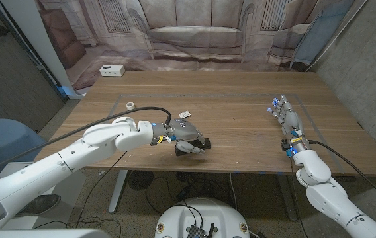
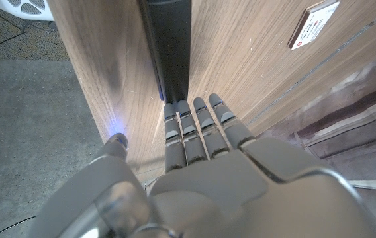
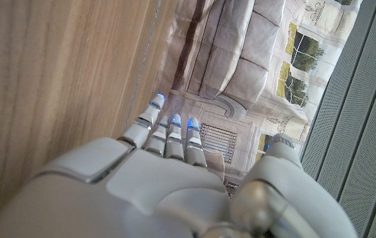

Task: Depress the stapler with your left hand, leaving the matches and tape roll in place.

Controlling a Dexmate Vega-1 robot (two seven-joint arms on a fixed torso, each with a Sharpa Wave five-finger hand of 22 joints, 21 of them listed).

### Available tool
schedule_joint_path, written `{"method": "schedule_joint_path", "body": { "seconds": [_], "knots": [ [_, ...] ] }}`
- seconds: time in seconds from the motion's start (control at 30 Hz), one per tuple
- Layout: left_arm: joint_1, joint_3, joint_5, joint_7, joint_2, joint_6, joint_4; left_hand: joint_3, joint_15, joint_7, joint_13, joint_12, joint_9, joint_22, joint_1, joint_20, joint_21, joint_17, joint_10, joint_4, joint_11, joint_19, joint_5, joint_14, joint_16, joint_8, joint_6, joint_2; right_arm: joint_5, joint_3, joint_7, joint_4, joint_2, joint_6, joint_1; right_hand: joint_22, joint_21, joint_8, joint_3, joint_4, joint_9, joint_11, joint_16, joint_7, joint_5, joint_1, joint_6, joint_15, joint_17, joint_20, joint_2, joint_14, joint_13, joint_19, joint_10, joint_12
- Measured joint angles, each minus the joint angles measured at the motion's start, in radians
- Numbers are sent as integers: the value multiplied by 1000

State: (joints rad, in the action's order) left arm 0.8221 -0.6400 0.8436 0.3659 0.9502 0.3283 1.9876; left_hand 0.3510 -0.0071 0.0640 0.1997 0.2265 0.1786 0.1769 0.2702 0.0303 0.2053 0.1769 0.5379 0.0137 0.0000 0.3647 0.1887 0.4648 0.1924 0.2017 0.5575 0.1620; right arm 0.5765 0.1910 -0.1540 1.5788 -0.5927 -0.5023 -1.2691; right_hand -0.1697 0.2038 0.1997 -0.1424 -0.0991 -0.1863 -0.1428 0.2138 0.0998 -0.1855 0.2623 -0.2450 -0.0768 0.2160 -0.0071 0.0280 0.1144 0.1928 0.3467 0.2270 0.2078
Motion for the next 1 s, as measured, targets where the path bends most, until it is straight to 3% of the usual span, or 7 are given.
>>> {"method": "schedule_joint_path", "body": {
  "seconds": [1.0],
  "knots": [
    [-12,-25,-2,12,-7,-15,-15,22,0,-9,0,-4,2,3,5,-5,0,0,13,-8,-2,5,-4,11,0,-2,9,-5,-6,-7,-11,7,-1,4,-6,0,0,0,0,0,0,-6,0,6,0,5,-5,-2,0,0,5,13,0,11,5,0]
  ]
}}
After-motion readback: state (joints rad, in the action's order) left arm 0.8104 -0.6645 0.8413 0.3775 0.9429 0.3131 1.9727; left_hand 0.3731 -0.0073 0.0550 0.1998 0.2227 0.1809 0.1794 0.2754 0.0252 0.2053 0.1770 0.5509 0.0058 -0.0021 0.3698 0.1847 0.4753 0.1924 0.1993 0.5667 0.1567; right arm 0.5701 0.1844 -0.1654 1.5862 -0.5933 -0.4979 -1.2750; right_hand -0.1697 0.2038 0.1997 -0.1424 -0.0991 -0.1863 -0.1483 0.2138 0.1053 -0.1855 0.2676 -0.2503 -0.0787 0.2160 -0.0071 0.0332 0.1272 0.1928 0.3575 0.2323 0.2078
